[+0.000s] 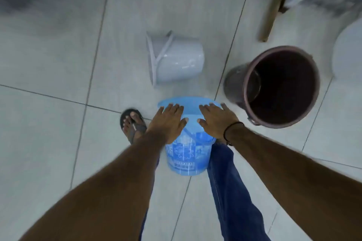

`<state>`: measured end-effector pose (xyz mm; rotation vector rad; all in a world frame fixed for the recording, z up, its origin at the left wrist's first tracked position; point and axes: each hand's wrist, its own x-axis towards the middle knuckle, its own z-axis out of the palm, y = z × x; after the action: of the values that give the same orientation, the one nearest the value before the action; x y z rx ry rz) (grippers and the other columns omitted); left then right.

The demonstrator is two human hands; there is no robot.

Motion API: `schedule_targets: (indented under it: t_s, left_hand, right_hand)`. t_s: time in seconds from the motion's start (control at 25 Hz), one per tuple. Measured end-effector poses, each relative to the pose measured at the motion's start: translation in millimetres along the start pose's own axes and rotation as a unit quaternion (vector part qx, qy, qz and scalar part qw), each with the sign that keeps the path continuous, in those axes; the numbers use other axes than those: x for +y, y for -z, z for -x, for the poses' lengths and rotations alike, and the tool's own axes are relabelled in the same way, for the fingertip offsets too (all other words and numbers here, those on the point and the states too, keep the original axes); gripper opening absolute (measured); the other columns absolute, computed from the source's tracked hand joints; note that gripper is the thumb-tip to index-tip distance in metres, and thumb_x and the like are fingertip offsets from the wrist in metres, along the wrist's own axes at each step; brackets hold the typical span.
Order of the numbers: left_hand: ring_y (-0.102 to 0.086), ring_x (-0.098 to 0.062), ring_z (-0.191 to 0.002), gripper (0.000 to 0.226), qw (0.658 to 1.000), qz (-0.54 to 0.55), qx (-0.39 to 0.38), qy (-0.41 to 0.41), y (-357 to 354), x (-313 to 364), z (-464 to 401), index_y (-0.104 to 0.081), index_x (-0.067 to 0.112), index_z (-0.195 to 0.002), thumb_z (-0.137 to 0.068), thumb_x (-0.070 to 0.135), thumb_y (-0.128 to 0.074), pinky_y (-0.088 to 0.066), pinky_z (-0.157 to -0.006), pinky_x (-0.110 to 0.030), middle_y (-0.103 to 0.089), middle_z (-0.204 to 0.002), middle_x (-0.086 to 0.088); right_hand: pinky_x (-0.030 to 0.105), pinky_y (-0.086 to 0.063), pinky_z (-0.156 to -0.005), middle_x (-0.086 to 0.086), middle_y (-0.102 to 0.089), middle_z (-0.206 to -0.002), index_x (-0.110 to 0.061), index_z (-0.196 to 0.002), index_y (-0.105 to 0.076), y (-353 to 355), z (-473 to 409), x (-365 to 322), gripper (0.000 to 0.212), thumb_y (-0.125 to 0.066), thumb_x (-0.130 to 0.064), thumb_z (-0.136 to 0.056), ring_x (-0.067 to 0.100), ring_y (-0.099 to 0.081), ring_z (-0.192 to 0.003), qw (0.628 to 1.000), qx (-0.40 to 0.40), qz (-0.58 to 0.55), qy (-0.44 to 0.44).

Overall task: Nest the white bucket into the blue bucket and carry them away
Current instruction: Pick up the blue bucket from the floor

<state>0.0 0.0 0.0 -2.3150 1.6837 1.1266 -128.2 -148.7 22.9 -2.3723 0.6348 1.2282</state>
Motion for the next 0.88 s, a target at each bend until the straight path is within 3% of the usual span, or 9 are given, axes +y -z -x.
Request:
schedule_targets:
  t_s: [0.12, 0.2, 0.28, 0.36, 0.48, 0.52, 0.6, 0.76, 0.88]
  left_hand:
    - [-0.054, -0.034, -0.119, 0.035, 1.0, 0.006, -0.004, -0.007, -21.2, -0.2, -9.1, -0.052, 0.006, -0.128, -0.105, 0.028, -0.037, -0.032, -0.106, -0.041, -0.062, -0.124, -0.016]
    - [-0.062, -0.033, -0.096, 0.025, 0.998, -0.006, 0.001, -0.055, -10.1, 2.1, 5.1, -0.059, 0.007, -0.113, -0.104, 0.025, -0.043, -0.041, -0.094, -0.04, -0.068, -0.102, -0.013]
    - [-0.068, -0.024, -0.079, 0.018, 0.995, -0.066, 0.001, -0.079, 14.3, 12.4, 34.1, -0.067, 0.015, -0.094, -0.093, 0.033, -0.063, -0.049, -0.071, -0.033, -0.07, -0.083, -0.003]
    - [-0.065, -0.014, -0.06, 0.02, 0.993, -0.094, -0.003, -0.071, 39.5, 28.3, 69.3, -0.067, 0.023, -0.072, -0.072, 0.039, -0.08, -0.04, -0.05, -0.027, -0.065, -0.063, 0.006]
    - [-0.067, -0.019, -0.075, 0.011, 0.993, -0.063, -0.081, -0.062, 40.6, 54.5, 122.7, -0.067, 0.022, -0.082, -0.076, 0.027, -0.075, -0.05, -0.072, -0.029, -0.069, -0.076, 0.002]
    - [-0.067, -0.019, -0.075, 0.013, 0.992, -0.06, -0.105, -0.046, 35.9, 63.6, 135.5, -0.068, 0.022, -0.081, -0.071, 0.024, -0.076, -0.051, -0.071, -0.029, -0.07, -0.075, 0.002]
    - [-0.066, -0.014, -0.059, 0.02, 0.992, -0.071, -0.108, -0.01, 24.3, 78.2, 151.6, -0.069, 0.022, -0.066, -0.052, 0.017, -0.082, -0.049, -0.054, -0.023, -0.067, -0.06, 0.005]
    - [-0.067, -0.022, -0.083, 0.023, 0.99, -0.061, -0.116, 0.051, -55.9, 96.3, 156.0, -0.065, 0.01, -0.1, -0.08, 0.0, -0.056, -0.052, -0.071, -0.031, -0.069, -0.089, -0.005]
    - [-0.061, -0.03, -0.096, 0.026, 0.992, -0.053, -0.084, 0.076, -109.8, 108.8, 158.9, -0.057, 0.002, -0.112, -0.088, -0.005, -0.047, -0.052, -0.083, -0.038, -0.064, -0.104, -0.014]
  right_hand:
    - [0.045, -0.038, -0.109, 0.011, -0.063, -0.136, -0.011, -0.137, -0.055, -23.6, -13.8, 9.0, 0.045, -0.037, -0.039, -0.107, 0.031, -0.054, -0.128, 0.999, 0.022, 0.002, 0.025]
    - [0.044, -0.05, -0.094, 0.013, -0.068, -0.124, -0.013, -0.127, -0.061, -20.7, -1.0, 6.1, 0.04, -0.042, -0.04, -0.105, 0.034, -0.061, -0.116, 0.999, 0.009, -0.017, 0.05]
    - [0.044, -0.051, -0.09, 0.014, -0.067, -0.121, -0.015, -0.123, -0.063, -15.3, 23.7, -0.7, 0.038, -0.044, -0.042, -0.104, 0.036, -0.063, -0.112, 0.997, -0.013, -0.002, 0.081]
    - [0.042, -0.05, -0.086, 0.016, -0.067, -0.117, -0.015, -0.118, -0.066, -4.2, 57.2, -12.8, 0.035, -0.046, -0.04, -0.103, 0.038, -0.065, -0.108, 0.994, -0.022, 0.023, 0.109]
    - [0.039, -0.048, -0.074, 0.016, -0.069, -0.109, -0.01, -0.11, -0.067, -4.2, 104.7, -39.6, 0.023, -0.052, -0.025, -0.101, 0.039, -0.068, -0.101, 0.982, -0.036, 0.087, 0.163]
    - [0.039, -0.048, -0.071, 0.015, -0.069, -0.108, -0.01, -0.109, -0.067, -9.3, 116.6, -46.9, 0.017, -0.054, -0.015, -0.098, 0.038, -0.069, -0.099, 0.977, -0.043, 0.11, 0.175]
    - [0.04, -0.052, -0.074, 0.012, -0.07, -0.107, -0.009, -0.11, -0.065, -24.9, 124.7, -56.9, 0.023, -0.056, 0.001, -0.091, 0.035, -0.069, -0.1, 0.968, -0.056, 0.153, 0.189]
    - [0.041, -0.053, -0.088, 0.015, -0.069, -0.114, -0.005, -0.116, -0.064, -80.4, 107.4, -64.5, 0.032, -0.056, 0.009, -0.088, 0.033, -0.065, -0.108, 0.943, -0.061, 0.25, 0.209]
    - [0.04, -0.053, -0.09, 0.015, -0.068, -0.118, -0.004, -0.121, -0.063, -116.7, 104.8, -63.6, 0.033, -0.055, 0.006, -0.09, 0.032, -0.065, -0.112, 0.939, -0.077, 0.273, 0.193]
